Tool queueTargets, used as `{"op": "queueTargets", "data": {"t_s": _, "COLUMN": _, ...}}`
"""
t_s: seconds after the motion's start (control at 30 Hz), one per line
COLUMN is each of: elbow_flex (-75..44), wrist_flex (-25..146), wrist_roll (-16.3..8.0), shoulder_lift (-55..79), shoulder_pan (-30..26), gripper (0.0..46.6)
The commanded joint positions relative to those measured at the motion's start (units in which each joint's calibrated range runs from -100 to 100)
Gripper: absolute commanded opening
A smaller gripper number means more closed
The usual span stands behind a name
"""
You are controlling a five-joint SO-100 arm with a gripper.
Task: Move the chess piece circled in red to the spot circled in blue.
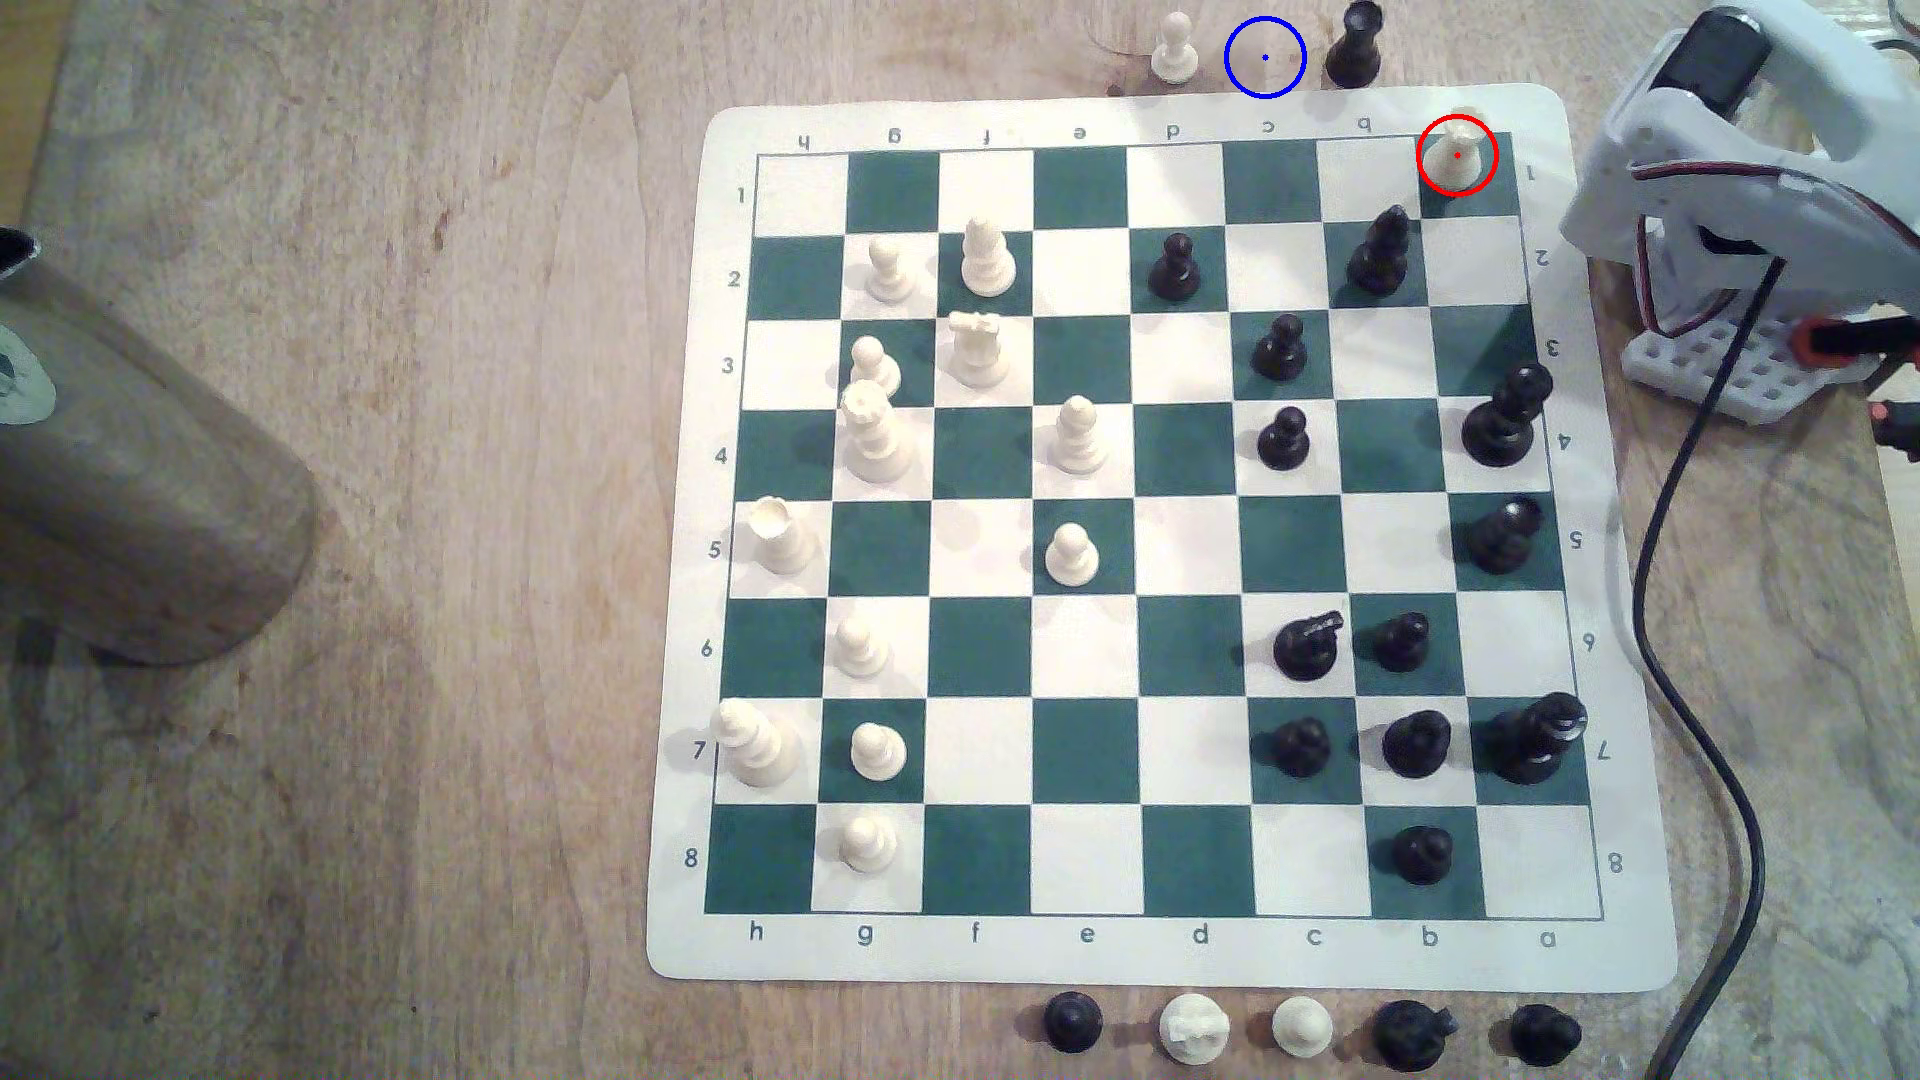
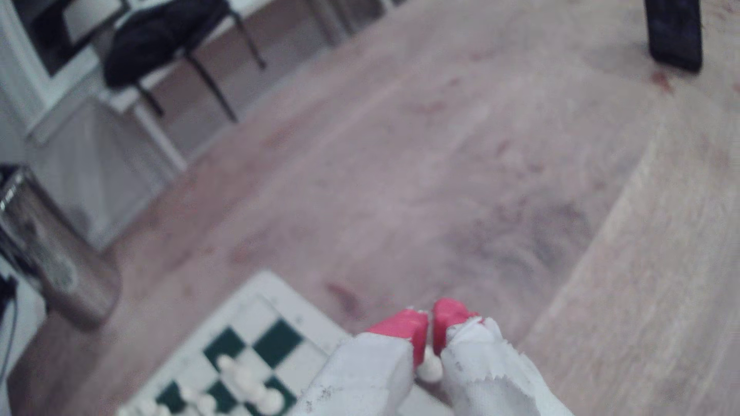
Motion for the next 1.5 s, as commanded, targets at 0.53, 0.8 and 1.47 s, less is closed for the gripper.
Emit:
{"op": "queueTargets", "data": {"t_s": 0.53, "elbow_flex": 2.55, "wrist_flex": 20.15, "wrist_roll": -2.20, "shoulder_lift": 15.41, "shoulder_pan": 0.72, "gripper": 21.9}}
{"op": "queueTargets", "data": {"t_s": 0.8, "elbow_flex": 8.80, "wrist_flex": 20.07, "wrist_roll": -2.59, "shoulder_lift": 19.23, "shoulder_pan": -3.11, "gripper": 15.6}}
{"op": "queueTargets", "data": {"t_s": 1.47, "elbow_flex": 19.68, "wrist_flex": 8.28, "wrist_roll": 0.98, "shoulder_lift": 28.14, "shoulder_pan": -2.09, "gripper": 16.7}}
